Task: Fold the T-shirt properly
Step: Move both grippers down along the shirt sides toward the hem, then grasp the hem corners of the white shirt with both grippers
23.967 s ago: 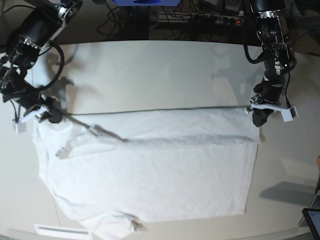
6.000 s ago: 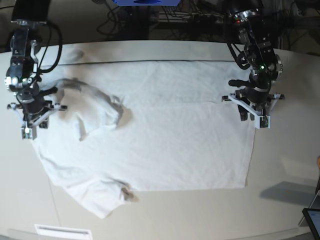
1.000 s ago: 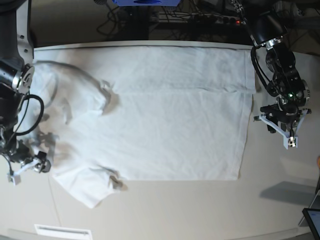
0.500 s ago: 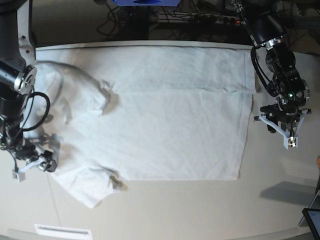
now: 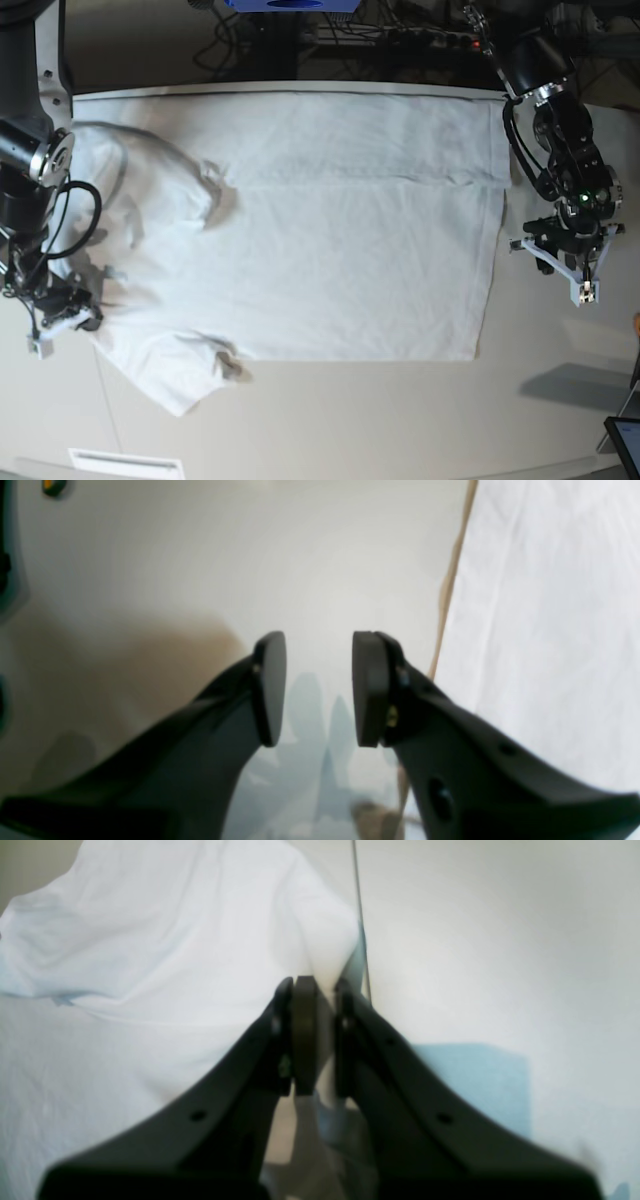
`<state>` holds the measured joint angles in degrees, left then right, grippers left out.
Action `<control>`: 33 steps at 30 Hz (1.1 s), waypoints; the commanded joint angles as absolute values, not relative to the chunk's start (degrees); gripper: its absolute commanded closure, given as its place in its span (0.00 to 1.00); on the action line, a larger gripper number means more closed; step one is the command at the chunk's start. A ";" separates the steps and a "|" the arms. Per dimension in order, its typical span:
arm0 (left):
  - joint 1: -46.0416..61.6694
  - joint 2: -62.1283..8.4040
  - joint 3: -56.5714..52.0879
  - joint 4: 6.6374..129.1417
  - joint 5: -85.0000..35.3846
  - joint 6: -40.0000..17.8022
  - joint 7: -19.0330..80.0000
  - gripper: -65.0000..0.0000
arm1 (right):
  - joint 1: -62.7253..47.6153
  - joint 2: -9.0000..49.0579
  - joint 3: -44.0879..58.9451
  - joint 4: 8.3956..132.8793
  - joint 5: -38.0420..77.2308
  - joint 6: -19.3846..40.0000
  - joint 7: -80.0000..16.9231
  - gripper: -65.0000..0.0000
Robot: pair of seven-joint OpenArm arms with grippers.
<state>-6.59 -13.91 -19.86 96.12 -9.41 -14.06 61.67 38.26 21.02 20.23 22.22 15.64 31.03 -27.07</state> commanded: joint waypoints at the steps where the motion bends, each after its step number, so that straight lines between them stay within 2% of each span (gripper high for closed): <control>1: -8.92 -14.99 -20.00 95.08 -9.71 -14.11 60.44 0.49 | 40.22 22.02 20.09 22.90 16.31 31.34 -25.98 0.98; 4: -13.05 -14.99 -20.00 88.84 -9.71 -14.11 60.44 0.10 | 40.13 22.02 20.09 22.90 16.22 31.34 -25.98 0.98; 5: -14.46 -14.99 -20.00 86.20 -9.71 -14.11 60.35 0.00 | 40.13 22.02 20.00 22.90 16.22 31.34 -25.98 0.98; 14: -28.35 -14.64 -19.91 68.18 -9.71 -15.69 59.30 0.00 | 40.13 22.20 20.00 22.90 16.22 31.34 -25.98 0.98; 25: -42.51 -16.57 -19.30 39.08 -9.27 -15.69 45.67 0.00 | 40.13 22.37 20.00 23.16 16.22 31.52 -25.98 0.98; 33: -49.54 -16.92 -19.21 25.36 -9.19 -15.78 38.02 0.00 | 40.13 22.37 19.91 23.16 16.22 31.60 -25.98 0.98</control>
